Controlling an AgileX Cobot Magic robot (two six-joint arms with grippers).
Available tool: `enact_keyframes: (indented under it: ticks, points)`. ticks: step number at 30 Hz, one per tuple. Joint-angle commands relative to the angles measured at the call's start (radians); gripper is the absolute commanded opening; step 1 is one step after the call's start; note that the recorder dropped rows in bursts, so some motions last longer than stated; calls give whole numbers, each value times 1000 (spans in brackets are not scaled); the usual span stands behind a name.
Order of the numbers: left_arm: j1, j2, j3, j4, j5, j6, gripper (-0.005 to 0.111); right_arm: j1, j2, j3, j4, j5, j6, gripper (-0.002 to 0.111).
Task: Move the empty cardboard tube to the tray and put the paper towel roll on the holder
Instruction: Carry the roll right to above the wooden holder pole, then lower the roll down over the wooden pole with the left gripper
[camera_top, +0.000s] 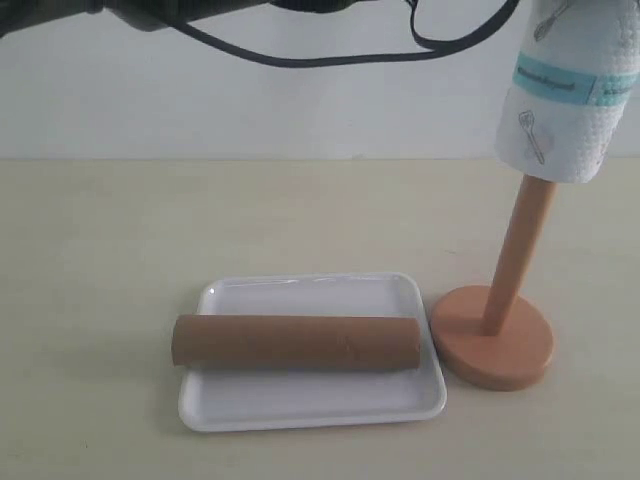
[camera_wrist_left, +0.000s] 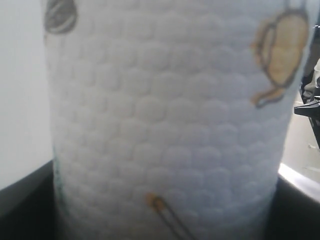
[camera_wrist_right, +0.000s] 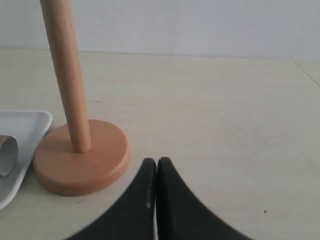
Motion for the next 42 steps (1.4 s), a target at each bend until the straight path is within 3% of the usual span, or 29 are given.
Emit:
enact_keyframes:
  ticks: [1,9,15,30,42]
  points:
    - [3,-8,27,-171,8,151,4,3,-5,-1,0,-3,-3,0]
    - [3,-12,94,-403,-23,365,4,3,-5,-1,0,-3,-3,0]
    - [3,-12,136,-419,-45,418,4,3,-5,-1,0,-3,-3,0]
    - [18,-76,312,-766,-109,755,4,3,-5,-1,0,-3,-3,0]
    - [26,-79,405,-839,-203,867,4,3,-5,-1,0,-3,-3,0]
